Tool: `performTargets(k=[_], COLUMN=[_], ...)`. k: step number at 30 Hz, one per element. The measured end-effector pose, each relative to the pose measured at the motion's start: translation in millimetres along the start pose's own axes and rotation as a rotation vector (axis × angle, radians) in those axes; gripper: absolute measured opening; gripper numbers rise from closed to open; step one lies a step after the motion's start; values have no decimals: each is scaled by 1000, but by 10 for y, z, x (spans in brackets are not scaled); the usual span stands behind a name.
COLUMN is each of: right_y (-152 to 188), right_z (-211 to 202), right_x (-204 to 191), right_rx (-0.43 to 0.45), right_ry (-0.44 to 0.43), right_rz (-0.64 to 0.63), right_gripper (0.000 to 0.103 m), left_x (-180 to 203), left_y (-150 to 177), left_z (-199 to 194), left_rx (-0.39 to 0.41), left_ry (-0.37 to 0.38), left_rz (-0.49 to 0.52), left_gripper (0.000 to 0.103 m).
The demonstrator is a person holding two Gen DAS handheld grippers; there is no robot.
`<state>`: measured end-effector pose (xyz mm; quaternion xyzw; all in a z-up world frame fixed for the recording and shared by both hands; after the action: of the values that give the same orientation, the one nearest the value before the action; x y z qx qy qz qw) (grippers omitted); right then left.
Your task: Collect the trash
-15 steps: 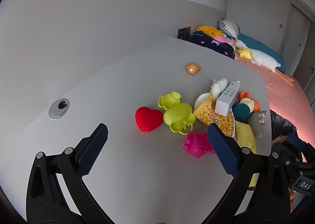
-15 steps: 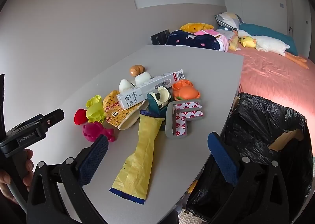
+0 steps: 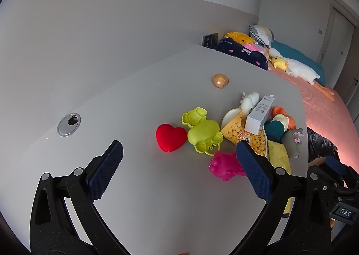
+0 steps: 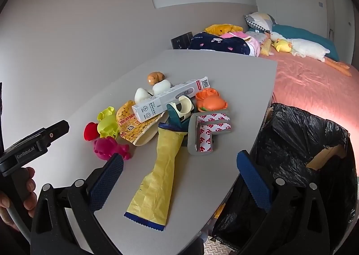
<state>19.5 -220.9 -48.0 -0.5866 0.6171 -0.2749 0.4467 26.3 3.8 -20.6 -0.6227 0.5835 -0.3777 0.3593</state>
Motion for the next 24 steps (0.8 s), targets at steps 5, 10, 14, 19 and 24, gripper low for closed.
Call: performTargets(k=[5, 10, 14, 19, 24], right_y=[2, -4, -2, 5, 16], right_z=[-3, -2, -3, 0, 1], right_x=[9, 10, 10, 19, 18], right_rx=[-2, -2, -4, -5, -7], right_ry=[-1, 0, -1, 0, 2], right_rz=[1, 5, 3, 4, 4], right_gripper=[101, 101, 101, 100, 100], left_x=[2, 22, 28, 30, 27], left_y=[2, 3, 3, 4, 3], left_z=[-9, -10, -7, -5, -3], left_rx=[-1, 0, -4, -5, -7], left_ry=[3, 6, 5, 4, 5], left_rz=[1, 6, 8, 8, 7], left_gripper=[98, 98, 98, 98, 98])
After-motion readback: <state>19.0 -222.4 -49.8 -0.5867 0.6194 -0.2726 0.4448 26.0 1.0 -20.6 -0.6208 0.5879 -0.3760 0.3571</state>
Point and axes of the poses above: each gripper's, at about its wrist camera, not at the fingertips, and z roughly the way its jaws point, x to its right, y to its underside, the point moved 4 cm from there along z, roughly the way its jaws point, and after that the axes turned 15 degrees about x, right-handed, at the moved point
